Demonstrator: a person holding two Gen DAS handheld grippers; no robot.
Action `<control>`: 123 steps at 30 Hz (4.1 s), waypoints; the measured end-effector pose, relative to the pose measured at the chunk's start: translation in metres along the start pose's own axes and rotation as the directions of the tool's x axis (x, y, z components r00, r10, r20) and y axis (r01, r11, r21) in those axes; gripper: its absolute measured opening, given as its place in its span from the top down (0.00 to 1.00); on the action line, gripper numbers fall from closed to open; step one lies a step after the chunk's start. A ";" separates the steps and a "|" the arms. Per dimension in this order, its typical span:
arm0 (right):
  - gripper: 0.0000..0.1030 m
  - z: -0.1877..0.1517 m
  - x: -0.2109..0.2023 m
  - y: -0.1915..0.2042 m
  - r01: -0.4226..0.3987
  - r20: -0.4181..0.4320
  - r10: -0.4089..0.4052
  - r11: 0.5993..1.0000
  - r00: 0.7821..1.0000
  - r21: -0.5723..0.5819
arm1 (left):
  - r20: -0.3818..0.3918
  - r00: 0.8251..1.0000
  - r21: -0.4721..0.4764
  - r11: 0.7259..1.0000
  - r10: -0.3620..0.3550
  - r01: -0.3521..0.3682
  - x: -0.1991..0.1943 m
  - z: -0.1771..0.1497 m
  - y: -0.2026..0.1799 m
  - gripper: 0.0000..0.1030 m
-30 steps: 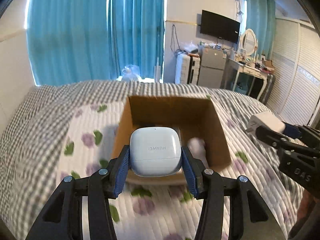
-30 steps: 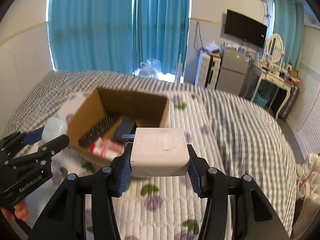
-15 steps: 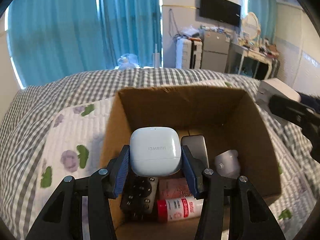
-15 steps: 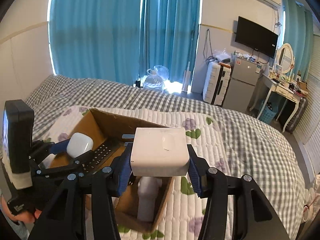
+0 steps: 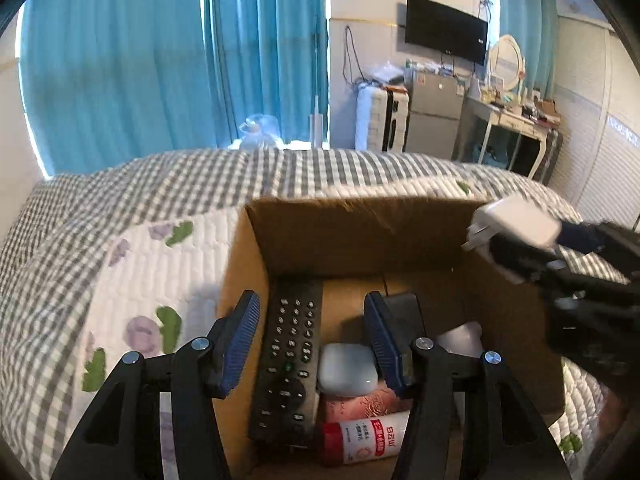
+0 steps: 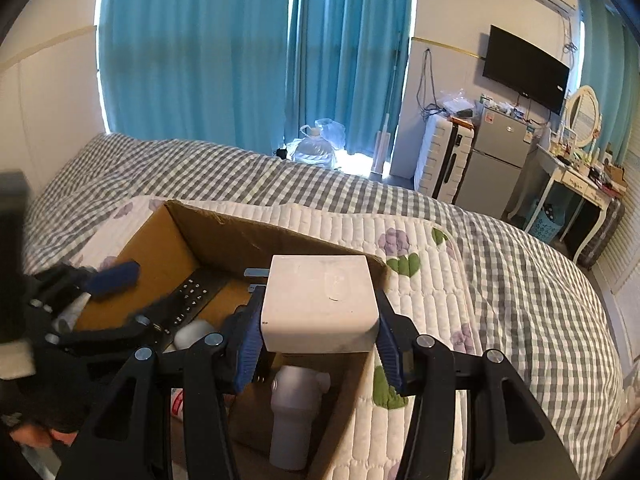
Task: Organize rigid objects
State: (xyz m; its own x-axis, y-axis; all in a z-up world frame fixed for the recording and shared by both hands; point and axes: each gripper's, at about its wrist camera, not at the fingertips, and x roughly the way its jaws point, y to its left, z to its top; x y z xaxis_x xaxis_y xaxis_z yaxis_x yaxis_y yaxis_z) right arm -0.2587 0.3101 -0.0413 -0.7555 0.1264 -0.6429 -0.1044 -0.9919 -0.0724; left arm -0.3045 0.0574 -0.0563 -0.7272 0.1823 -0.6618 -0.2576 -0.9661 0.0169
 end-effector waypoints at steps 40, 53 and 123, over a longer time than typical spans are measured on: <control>0.00 0.005 -0.295 0.034 0.107 0.312 -0.117 0.993 0.943 0.052 | 0.504 0.848 -0.020 0.984 0.164 -0.178 -0.289 -0.009 0.021 0.10; 0.00 -0.049 -0.220 0.022 0.123 0.316 -0.157 0.984 0.936 0.126 | 0.404 0.902 -0.076 0.988 0.152 -0.132 -0.219 -0.042 0.031 0.08; 0.00 -0.101 -0.140 0.028 0.167 0.204 -0.191 0.977 0.960 0.129 | 0.319 0.934 -0.026 0.987 0.160 -0.160 -0.165 -0.089 0.018 0.08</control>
State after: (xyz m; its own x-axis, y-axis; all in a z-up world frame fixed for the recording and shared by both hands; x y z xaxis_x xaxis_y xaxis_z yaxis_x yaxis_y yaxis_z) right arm -0.0905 0.2639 -0.0304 -0.8374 0.3134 -0.4478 -0.3118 -0.9468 -0.0796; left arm -0.1327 -0.0063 -0.0138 -0.9236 0.0742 -0.3762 -0.1212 -0.9873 0.1029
